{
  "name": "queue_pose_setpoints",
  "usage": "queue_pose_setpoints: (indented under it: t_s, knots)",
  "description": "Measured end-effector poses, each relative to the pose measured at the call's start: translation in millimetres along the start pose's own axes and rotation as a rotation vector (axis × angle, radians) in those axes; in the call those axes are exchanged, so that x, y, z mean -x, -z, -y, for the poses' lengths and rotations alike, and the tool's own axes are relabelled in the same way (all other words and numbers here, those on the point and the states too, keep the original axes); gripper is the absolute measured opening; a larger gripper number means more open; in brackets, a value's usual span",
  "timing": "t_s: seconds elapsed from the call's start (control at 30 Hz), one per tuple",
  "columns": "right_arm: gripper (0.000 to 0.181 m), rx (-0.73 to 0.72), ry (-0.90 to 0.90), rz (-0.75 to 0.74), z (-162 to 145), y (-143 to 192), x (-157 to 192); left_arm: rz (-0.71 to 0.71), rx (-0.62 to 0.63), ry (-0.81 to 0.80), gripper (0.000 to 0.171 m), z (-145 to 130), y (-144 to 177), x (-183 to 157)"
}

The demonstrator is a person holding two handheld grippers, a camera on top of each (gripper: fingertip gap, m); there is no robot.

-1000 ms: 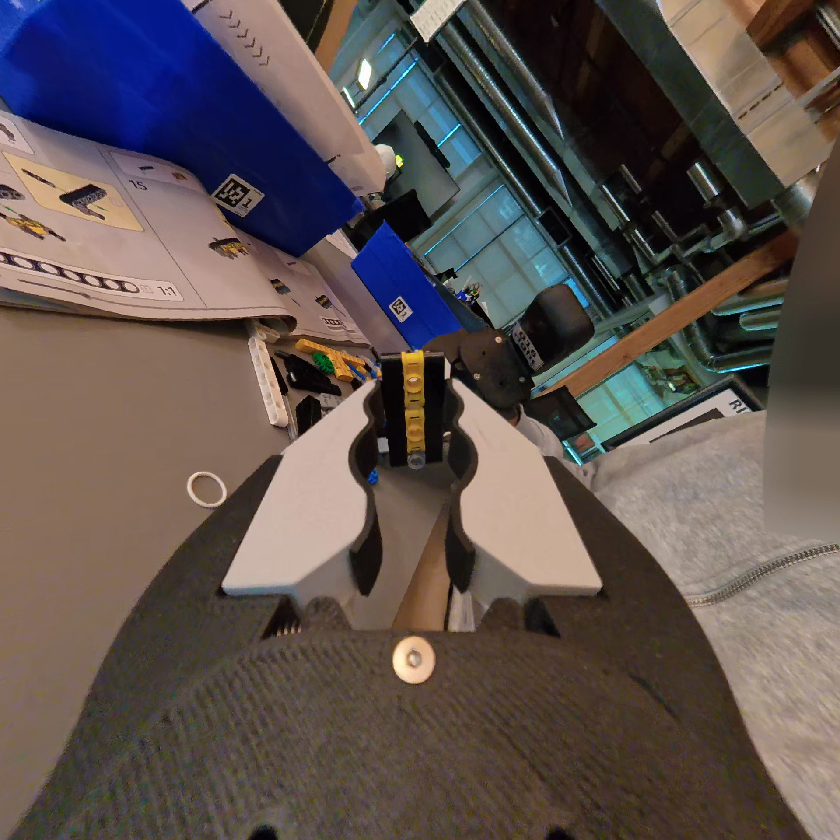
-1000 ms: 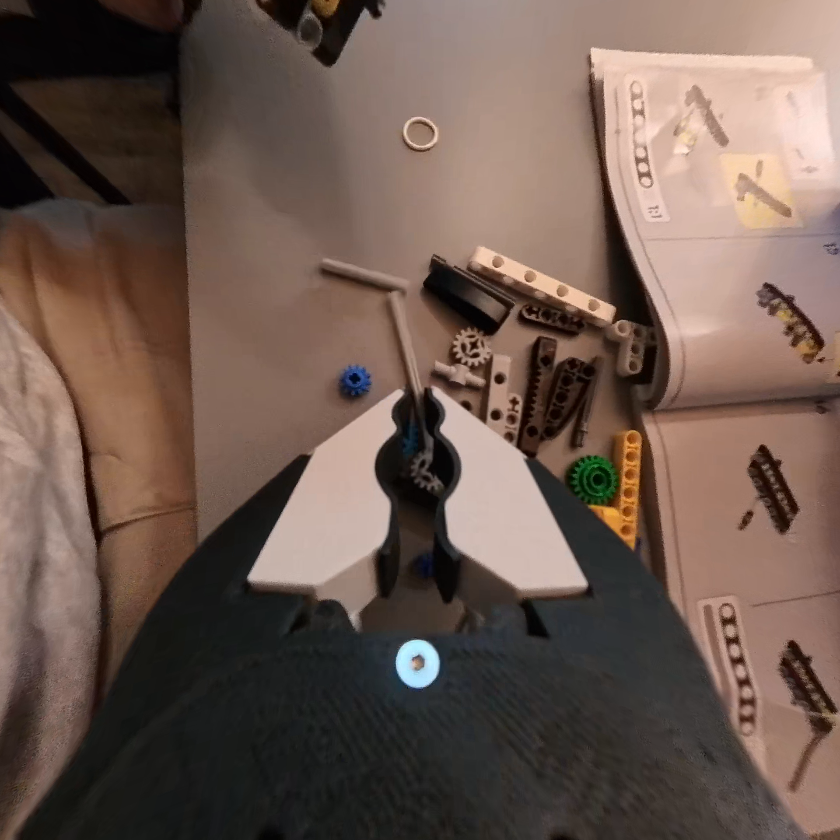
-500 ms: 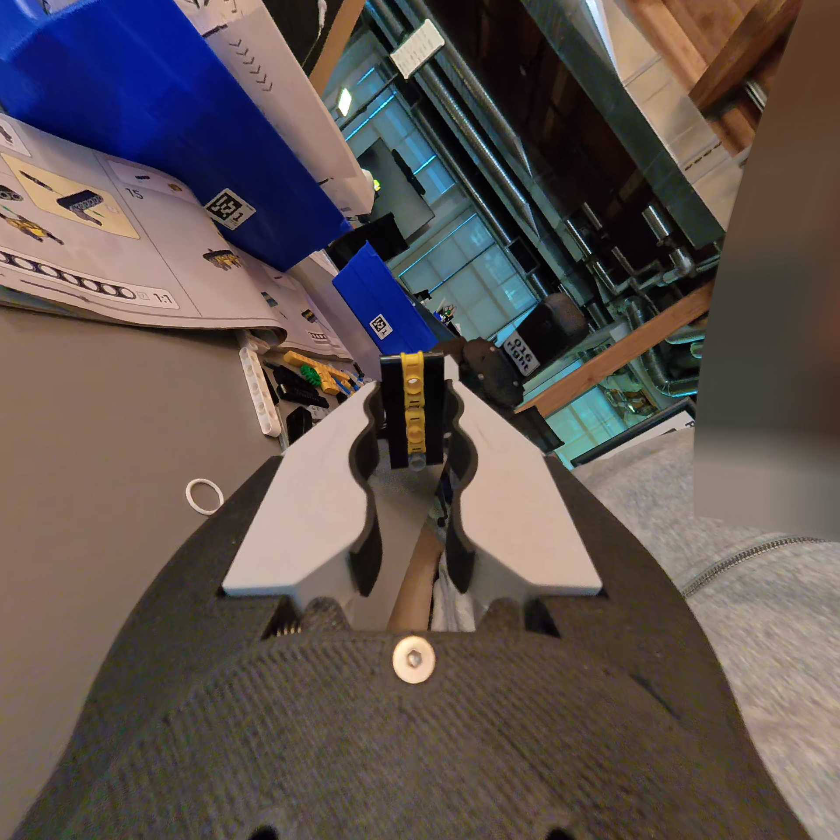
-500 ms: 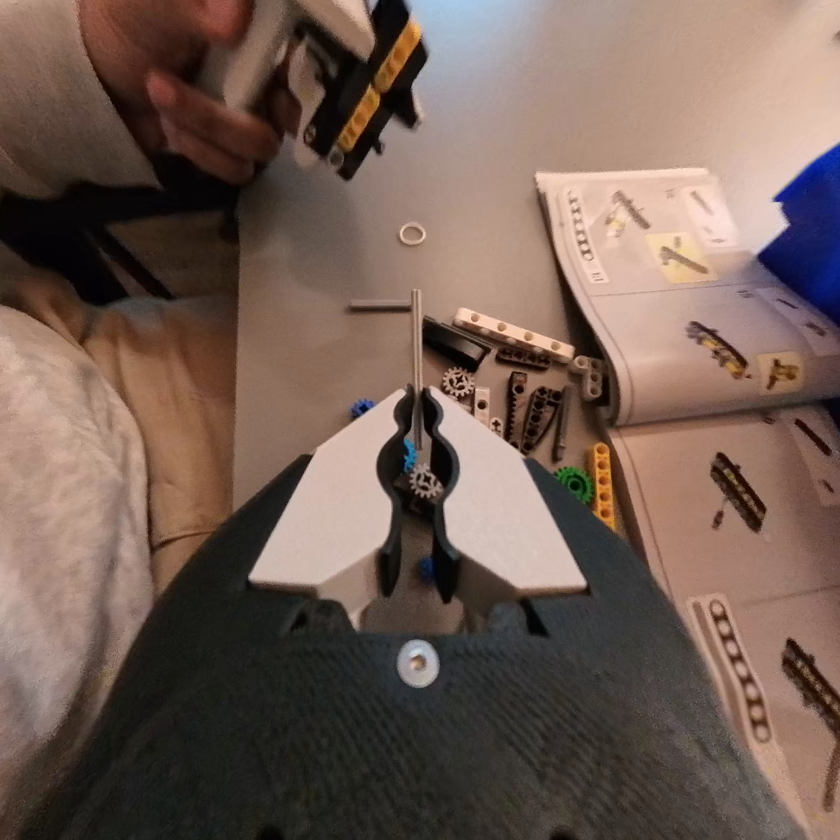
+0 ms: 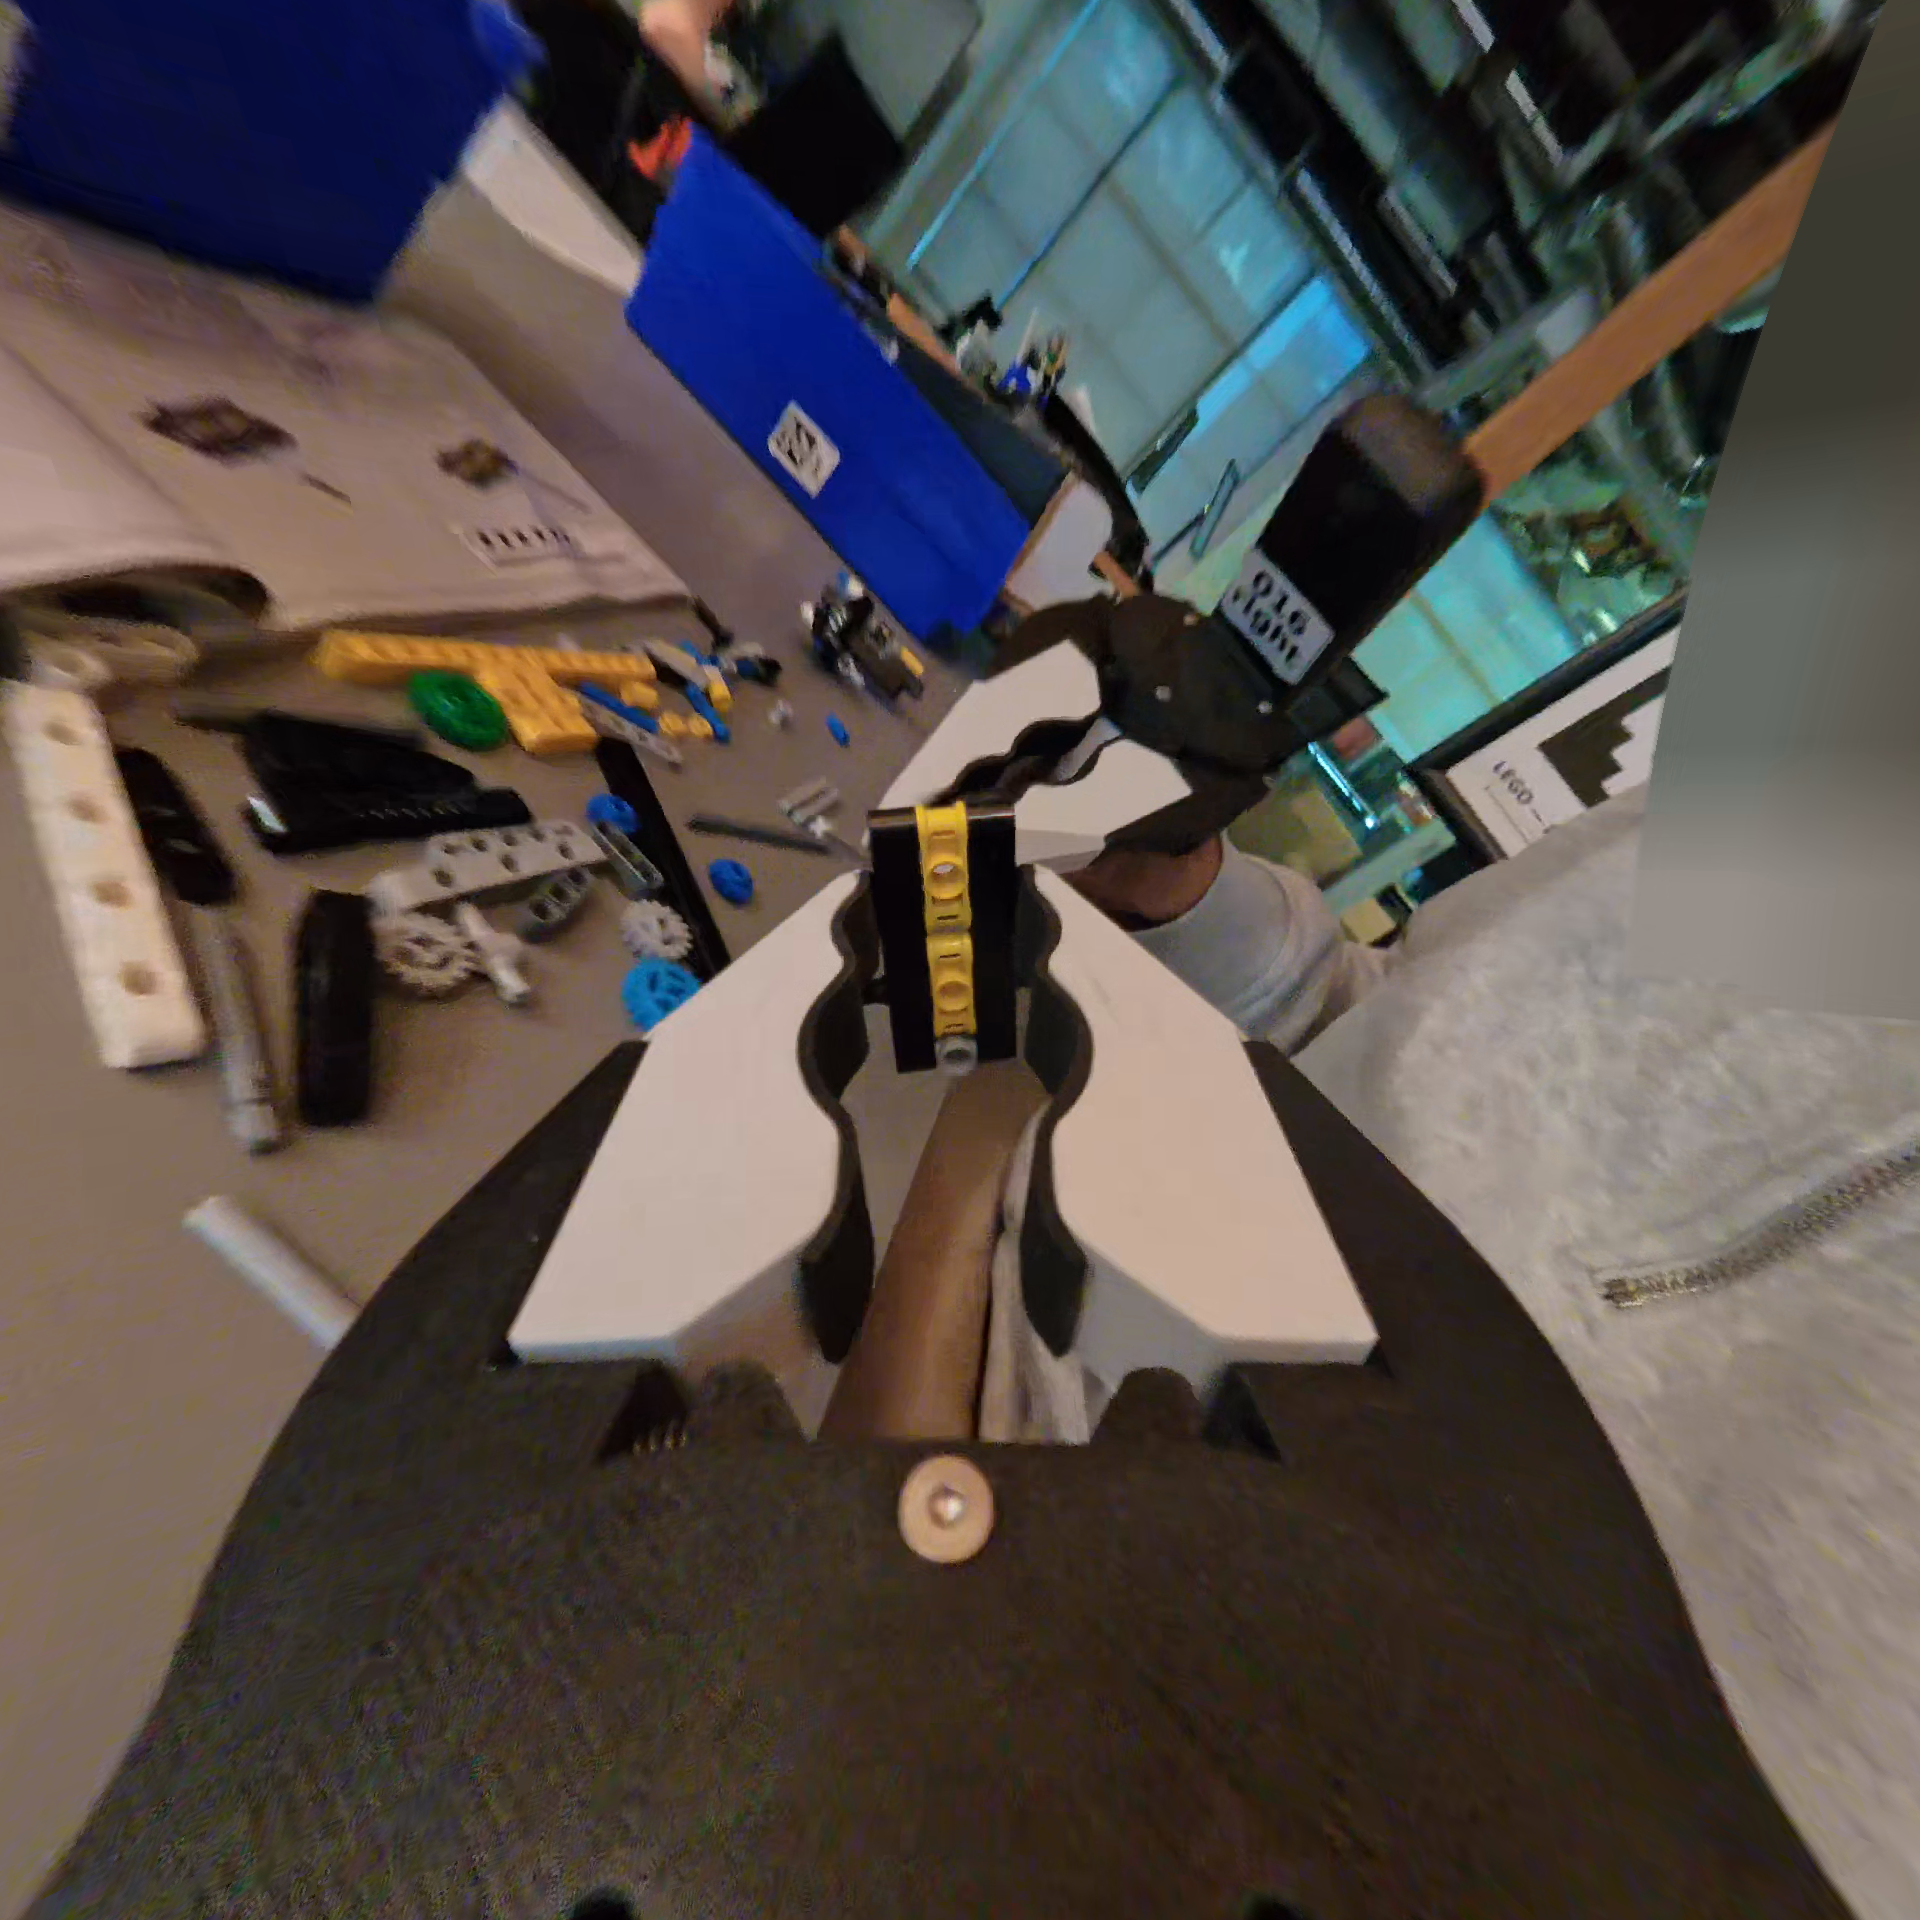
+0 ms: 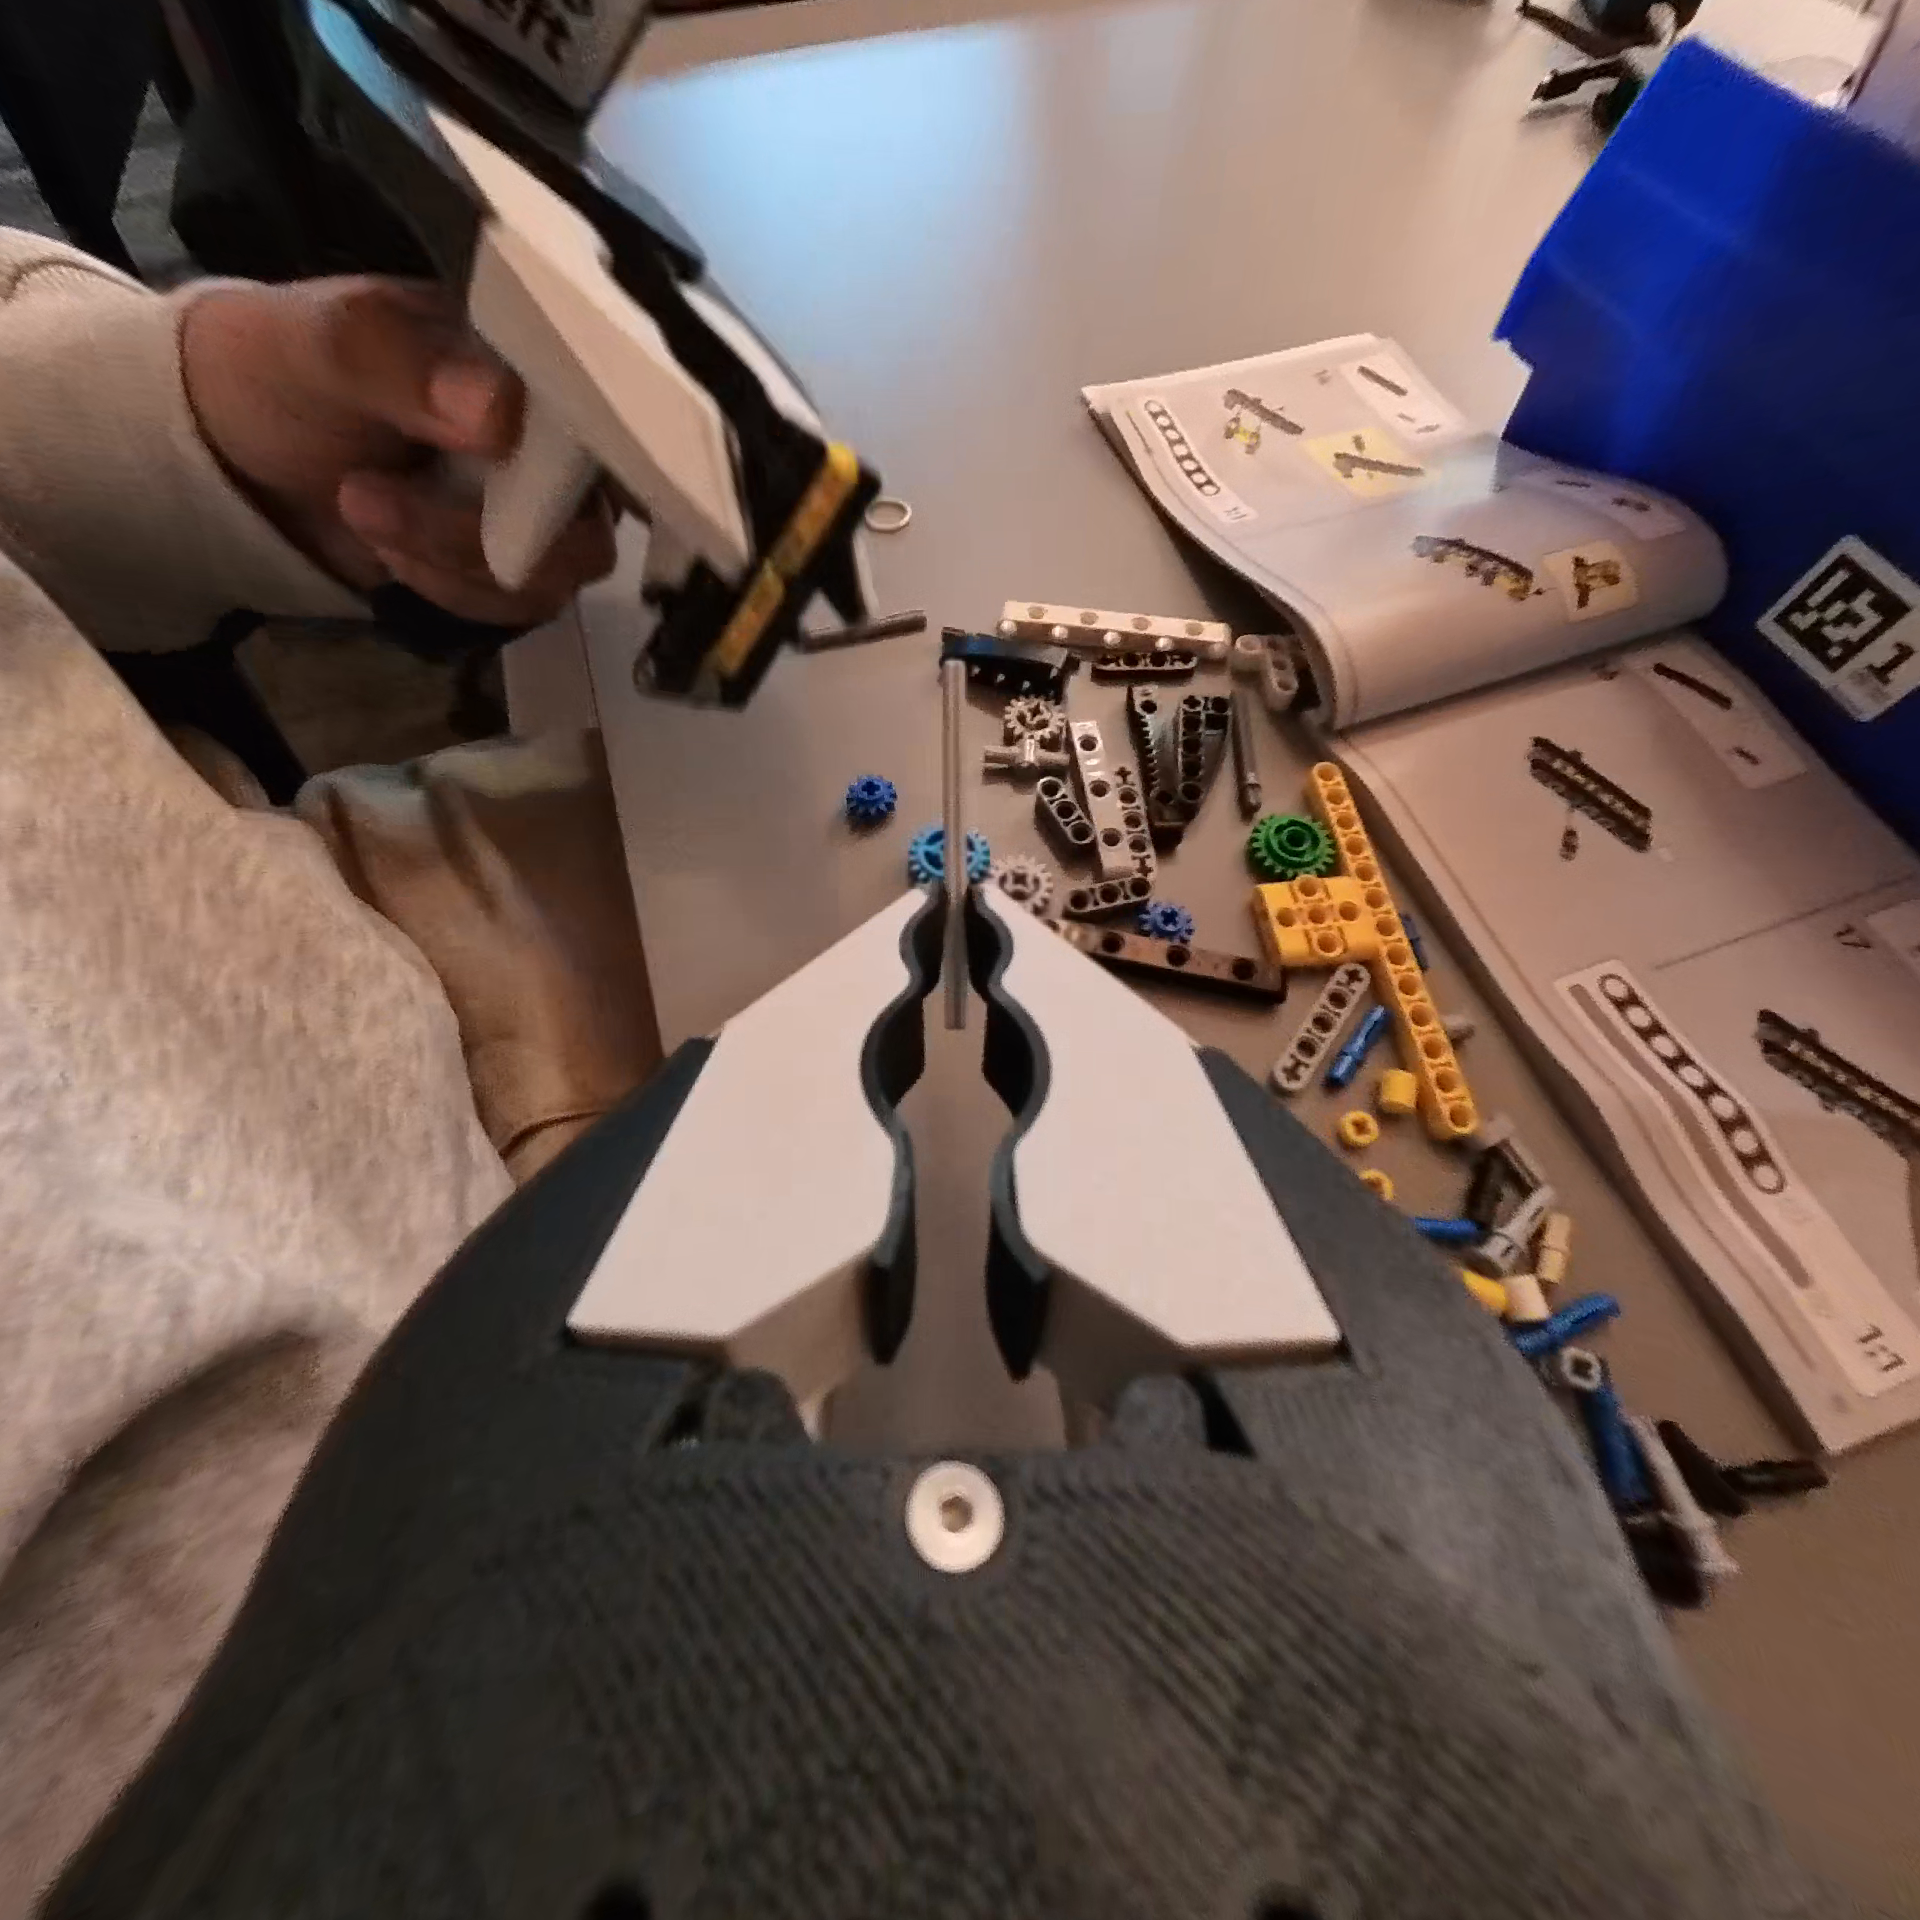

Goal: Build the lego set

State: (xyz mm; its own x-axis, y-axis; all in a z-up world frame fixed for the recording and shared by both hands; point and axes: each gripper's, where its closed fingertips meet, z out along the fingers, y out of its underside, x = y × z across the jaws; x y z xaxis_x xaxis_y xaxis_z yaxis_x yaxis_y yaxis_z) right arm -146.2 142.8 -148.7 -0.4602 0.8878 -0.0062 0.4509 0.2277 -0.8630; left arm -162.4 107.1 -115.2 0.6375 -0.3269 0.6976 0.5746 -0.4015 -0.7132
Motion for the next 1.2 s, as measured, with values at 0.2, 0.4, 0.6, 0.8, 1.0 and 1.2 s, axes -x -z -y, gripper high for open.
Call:
queue_pose_setpoints:
  t_s: [0.2, 0.4, 0.6, 0.8, 1.0, 1.2]
  knots:
    - [0.002, -0.112, -0.002, -0.020, 9.0, 6.9, -4.6, 0.032, -0.034, 0.103, 0.025, -1.0, -19.7, 8.5]
    - [0.002, -0.151, -0.055, -0.002, 5.9, 13.2, -2.3, -0.003, -0.110, 0.118, 0.025, 4.5, -38.2, 3.2]
    - [0.002, -0.122, -0.064, -0.063, -8.7, 28.1, -14.6, -0.020, -0.164, 0.145, 0.025, 15.2, -47.8, 2.2]
    - [0.002, -0.033, -0.050, -0.090, -38.5, 53.4, -18.4, -0.018, -0.163, 0.135, 0.025, 19.4, -61.5, -1.4]
    - [0.002, 0.097, -0.011, -0.018, -73.4, 58.4, -0.7, 0.037, -0.083, 0.095, 0.025, 10.0, -74.0, 2.1]
    - [0.002, 0.159, 0.045, -0.070, -83.5, 51.8, -2.2, 0.118, 0.027, 0.045, 0.025, -10.4, -86.6, 5.2]
